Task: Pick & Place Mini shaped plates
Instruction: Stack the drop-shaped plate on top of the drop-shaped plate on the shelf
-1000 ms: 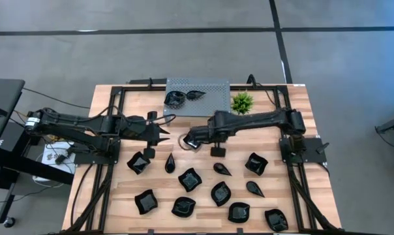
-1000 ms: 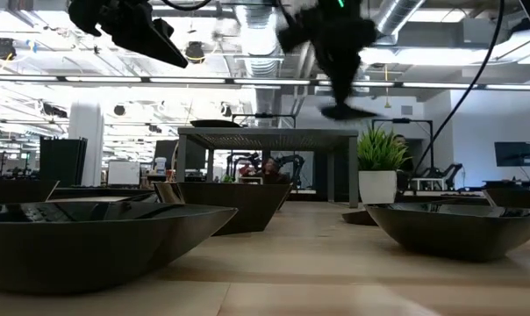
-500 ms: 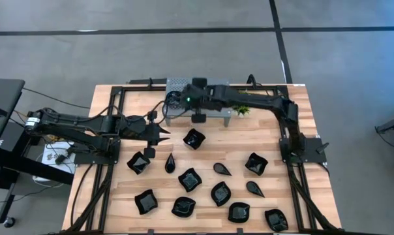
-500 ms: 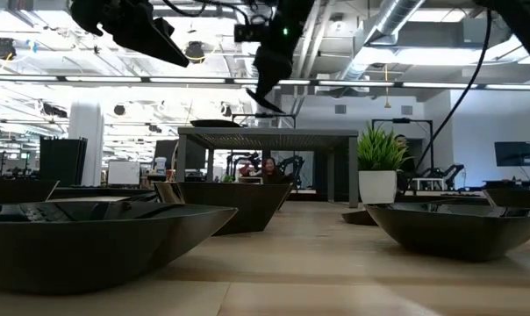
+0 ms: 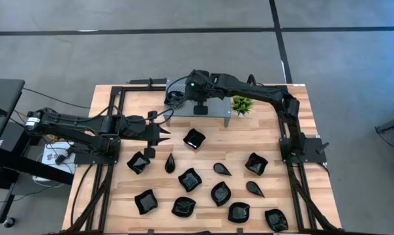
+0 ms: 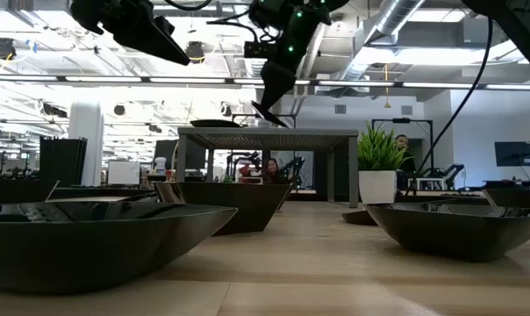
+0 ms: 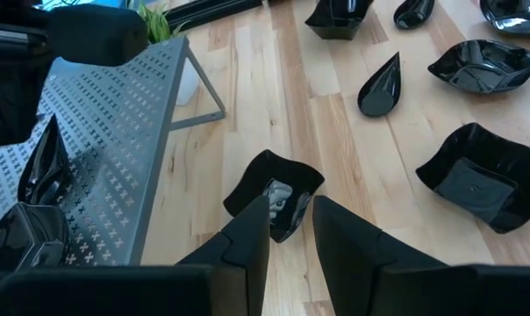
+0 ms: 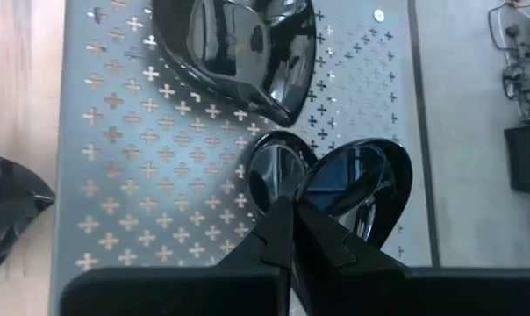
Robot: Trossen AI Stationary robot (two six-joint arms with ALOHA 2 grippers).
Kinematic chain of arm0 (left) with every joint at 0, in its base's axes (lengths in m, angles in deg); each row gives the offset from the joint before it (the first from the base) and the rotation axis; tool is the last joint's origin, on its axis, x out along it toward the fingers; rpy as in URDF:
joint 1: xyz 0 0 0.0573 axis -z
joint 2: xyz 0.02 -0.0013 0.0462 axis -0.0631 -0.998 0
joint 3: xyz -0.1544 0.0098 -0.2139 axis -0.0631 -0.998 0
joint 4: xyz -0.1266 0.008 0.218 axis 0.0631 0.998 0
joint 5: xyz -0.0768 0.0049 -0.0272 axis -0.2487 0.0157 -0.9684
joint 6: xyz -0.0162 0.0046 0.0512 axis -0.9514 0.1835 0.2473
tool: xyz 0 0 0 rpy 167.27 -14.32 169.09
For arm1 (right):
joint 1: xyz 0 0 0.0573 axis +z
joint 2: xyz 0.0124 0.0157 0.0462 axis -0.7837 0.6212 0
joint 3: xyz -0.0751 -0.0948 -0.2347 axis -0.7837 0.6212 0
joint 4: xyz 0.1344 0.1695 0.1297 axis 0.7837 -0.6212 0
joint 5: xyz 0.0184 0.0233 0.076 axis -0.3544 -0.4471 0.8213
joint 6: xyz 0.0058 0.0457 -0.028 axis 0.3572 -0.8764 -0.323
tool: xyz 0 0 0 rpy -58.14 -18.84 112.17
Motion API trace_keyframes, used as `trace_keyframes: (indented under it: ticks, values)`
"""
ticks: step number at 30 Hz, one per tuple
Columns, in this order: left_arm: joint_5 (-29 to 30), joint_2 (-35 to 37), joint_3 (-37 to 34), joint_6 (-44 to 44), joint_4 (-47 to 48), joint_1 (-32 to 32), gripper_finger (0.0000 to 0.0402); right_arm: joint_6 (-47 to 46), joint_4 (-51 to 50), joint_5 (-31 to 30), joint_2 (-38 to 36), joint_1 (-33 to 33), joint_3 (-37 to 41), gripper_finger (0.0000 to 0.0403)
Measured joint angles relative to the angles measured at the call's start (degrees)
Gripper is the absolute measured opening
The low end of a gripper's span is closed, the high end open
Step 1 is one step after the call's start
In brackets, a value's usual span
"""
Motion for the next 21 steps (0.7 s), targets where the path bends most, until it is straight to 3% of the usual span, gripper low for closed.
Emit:
trace_keyframes:
  ticks: [8,21]
  values:
    - [0.0,0.0,0.0,0.0,-0.2,0.0,0.0092,1.4,-1.2,0.3,0.0,0.1,0.0,0.0014]
    - [0.0,0.0,0.0,0.0,-0.2,0.0,0.0092,-2.8,-1.2,-0.1,-0.1,0.4,0.0,0.0079]
